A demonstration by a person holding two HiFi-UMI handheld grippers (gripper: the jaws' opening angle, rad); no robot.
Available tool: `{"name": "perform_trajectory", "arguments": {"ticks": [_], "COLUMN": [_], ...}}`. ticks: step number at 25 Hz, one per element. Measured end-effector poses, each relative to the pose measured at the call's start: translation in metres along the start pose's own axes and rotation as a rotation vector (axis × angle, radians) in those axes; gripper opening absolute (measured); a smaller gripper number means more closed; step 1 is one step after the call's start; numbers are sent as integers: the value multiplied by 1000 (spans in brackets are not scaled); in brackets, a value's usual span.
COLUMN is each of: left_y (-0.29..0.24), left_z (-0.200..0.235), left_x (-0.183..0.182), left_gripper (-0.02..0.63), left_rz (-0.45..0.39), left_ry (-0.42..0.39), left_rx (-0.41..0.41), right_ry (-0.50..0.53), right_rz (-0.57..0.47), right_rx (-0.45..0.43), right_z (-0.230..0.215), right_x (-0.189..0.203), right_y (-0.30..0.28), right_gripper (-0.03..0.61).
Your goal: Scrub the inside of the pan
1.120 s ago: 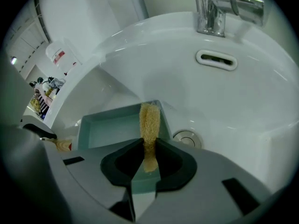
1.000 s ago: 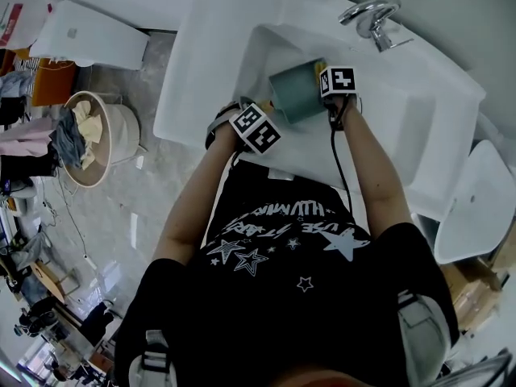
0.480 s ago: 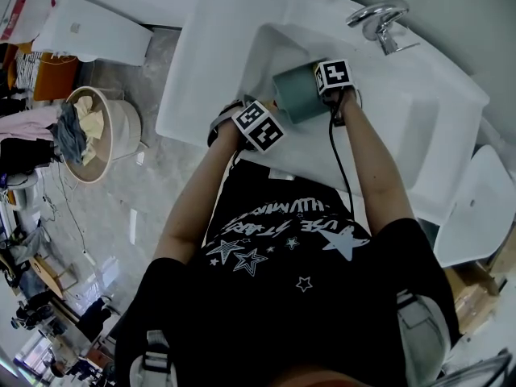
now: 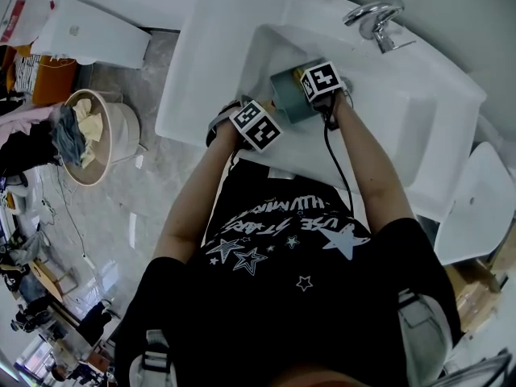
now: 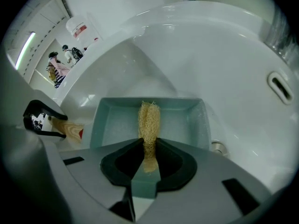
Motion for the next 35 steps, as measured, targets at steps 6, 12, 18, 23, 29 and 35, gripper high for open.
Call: {"name": "perform_trajectory", "arguments": {"ticks": [6, 12, 18, 23, 29, 35], "left_y": [0, 1, 0, 0, 0, 1], "left_z": [-1, -1, 0, 0, 0, -1], "left_x": [0, 1, 3, 1, 3, 4], "left_gripper": [144, 144, 144, 144, 144, 144], "left_rz": [-6, -12, -14, -13, -16, -18], "left_ry": [-1, -3, -7, -8, -7, -8], "left_rx": [1, -1, -4, -4, -4, -5], "right_ry": [53, 69, 113, 108, 93, 58], "right_rz": [15, 15, 15, 29, 21, 7], "right_rx": [-49, -99, -118, -145, -152, -187], "right_z": [20, 36, 53, 63, 64, 60], "right_x": [-2, -3, -6, -6, -6, -4], "right_y": [-2, -2, -4, -3, -4, -3], "right_gripper": [77, 77, 78, 78, 80, 80]}}
Point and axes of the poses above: the fingertips, and each gripper's own axes: y backward along the fingers, z to its left, x out of its underside, the point moved 9 cm from there along y, backward along the fingers, and after that the axes turned 7 degrees about z, right-handed, at the moved point
